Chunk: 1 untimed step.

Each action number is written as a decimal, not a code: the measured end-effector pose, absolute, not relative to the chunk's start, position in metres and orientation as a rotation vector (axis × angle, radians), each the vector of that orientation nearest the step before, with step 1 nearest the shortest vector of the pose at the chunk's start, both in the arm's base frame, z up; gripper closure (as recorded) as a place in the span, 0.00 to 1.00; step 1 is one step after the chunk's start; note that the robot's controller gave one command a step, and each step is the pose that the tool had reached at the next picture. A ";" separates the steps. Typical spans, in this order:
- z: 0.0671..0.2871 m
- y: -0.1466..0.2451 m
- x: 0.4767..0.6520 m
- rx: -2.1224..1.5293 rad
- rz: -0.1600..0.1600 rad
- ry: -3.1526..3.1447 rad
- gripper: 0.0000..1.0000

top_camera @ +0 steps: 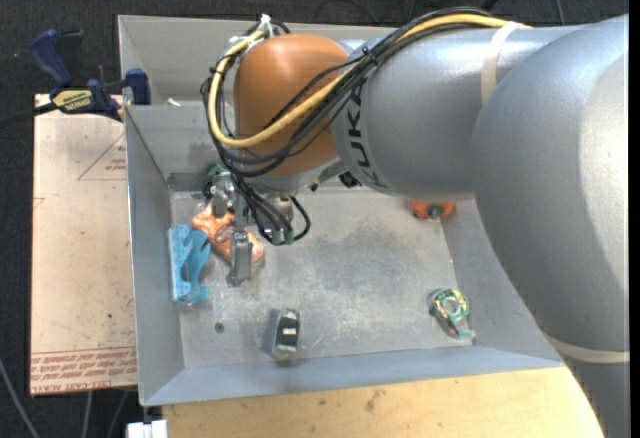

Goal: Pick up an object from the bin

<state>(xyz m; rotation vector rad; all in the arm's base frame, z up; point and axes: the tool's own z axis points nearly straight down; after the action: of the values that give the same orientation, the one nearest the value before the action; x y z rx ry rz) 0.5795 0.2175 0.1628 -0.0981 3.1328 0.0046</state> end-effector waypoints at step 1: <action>0.115 0.221 0.590 -0.043 0.004 3.137 0.00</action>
Offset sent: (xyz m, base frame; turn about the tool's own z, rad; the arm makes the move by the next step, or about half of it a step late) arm 0.0649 -0.0312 -0.0388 -0.0383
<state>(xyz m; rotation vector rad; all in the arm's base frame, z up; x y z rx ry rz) 0.5905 0.2206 0.1153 -0.0433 3.1375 0.0039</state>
